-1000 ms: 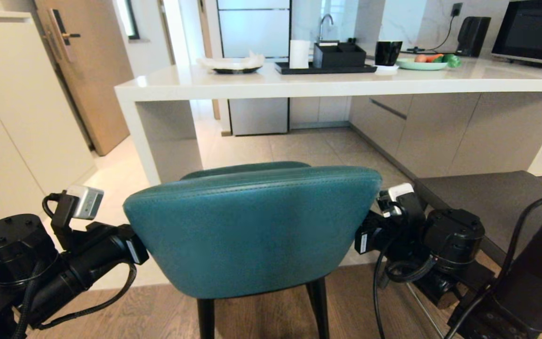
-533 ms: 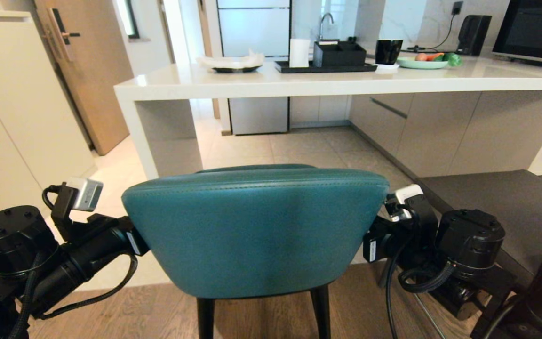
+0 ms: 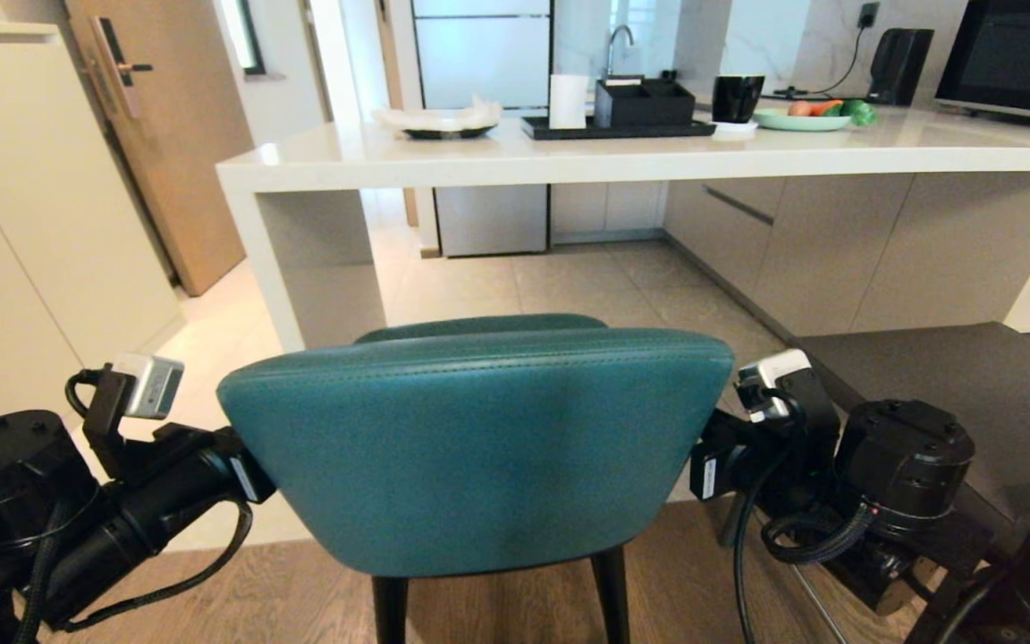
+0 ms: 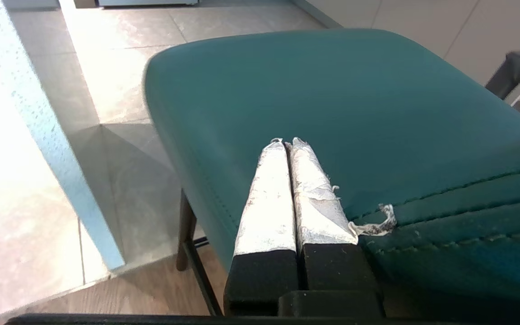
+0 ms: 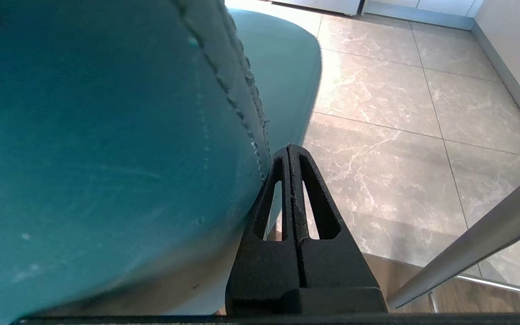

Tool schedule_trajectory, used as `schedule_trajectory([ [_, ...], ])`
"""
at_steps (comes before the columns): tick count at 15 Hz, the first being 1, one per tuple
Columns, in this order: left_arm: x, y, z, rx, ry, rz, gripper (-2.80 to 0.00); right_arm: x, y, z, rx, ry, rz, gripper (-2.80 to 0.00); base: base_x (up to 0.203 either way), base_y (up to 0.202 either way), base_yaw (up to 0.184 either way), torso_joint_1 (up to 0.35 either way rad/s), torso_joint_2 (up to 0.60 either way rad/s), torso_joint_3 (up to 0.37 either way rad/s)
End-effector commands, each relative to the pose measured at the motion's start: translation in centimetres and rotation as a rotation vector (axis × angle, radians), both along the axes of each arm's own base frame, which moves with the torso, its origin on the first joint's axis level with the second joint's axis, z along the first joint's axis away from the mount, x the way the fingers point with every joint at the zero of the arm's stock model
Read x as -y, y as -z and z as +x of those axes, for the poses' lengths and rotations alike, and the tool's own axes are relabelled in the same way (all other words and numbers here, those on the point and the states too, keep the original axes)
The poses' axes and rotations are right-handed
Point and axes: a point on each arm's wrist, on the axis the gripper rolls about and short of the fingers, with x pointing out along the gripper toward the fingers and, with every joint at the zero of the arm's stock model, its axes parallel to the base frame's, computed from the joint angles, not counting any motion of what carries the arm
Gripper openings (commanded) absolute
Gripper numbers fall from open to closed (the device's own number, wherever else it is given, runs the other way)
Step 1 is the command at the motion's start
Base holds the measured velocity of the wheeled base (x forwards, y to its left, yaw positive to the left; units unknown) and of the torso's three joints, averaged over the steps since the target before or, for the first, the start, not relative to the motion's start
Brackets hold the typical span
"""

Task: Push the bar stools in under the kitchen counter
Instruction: Pull the blue chair out from under the dining table

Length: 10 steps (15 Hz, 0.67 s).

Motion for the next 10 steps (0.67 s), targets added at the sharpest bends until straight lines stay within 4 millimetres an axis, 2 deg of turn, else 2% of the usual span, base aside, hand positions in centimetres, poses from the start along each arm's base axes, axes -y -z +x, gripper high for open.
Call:
schedule_trajectory([
  [1, -0.26, 0.02, -0.96, -0.008, 0.003, 0.001, -2.80, -1.52, 0.41, -0.66, -0.004, -0.057, -0.003, -2.80, 0.000, 0.000, 0.000, 0.000, 0.00, 0.000],
  [6, -0.13, 0.12, -0.93, -0.011, 0.010, 0.003, -2.80, -1.45, 0.48, -0.61, -0.006, -0.053, -0.005, -2.80, -0.019, 0.000, 0.000, 0.002, 0.00, 0.000],
  [10, -0.21, 0.02, -0.97, -0.006, 0.007, 0.005, -2.80, -1.49, 0.47, -0.56, -0.004, -0.053, -0.004, -2.80, -0.190, 0.000, -0.002, -0.003, 0.00, 0.005],
])
